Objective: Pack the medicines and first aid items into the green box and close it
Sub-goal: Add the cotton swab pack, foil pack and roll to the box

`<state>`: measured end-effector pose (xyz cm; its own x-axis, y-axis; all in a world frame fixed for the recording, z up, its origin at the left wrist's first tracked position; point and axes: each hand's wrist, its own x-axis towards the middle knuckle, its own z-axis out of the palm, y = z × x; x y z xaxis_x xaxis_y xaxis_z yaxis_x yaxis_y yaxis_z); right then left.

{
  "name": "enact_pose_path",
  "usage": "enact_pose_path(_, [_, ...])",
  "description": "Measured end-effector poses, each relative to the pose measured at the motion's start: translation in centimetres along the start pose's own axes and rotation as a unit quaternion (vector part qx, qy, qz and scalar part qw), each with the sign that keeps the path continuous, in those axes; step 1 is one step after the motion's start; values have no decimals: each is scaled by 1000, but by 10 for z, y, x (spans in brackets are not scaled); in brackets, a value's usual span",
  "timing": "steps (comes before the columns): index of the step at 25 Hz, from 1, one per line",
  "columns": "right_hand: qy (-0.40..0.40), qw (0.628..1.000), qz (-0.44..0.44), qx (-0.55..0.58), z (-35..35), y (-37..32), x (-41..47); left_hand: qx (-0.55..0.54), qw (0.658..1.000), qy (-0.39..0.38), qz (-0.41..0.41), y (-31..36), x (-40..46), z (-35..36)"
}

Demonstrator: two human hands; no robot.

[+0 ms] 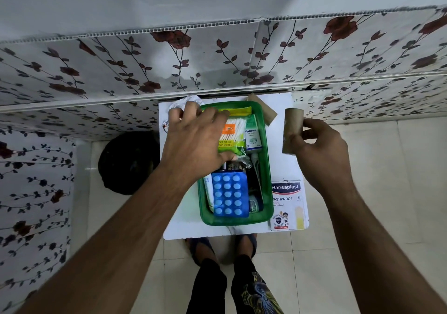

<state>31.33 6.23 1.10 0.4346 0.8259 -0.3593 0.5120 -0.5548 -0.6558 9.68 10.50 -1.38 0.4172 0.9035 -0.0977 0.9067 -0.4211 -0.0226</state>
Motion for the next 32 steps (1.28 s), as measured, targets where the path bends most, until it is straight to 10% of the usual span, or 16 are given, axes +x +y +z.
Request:
enact_pose_path(8, [-25, 999, -37, 13, 13, -17, -26, 9, 1000, -17, -9, 0, 5, 0])
enact_pose_path(17, [68, 932, -274, -226, 66, -38, -7, 1, 1000, 10, -28, -10, 0, 6])
enact_pose_path(32, [-60, 993, -31, -99, 61, -22, 14, -112, 993, 26, -11, -26, -10, 18])
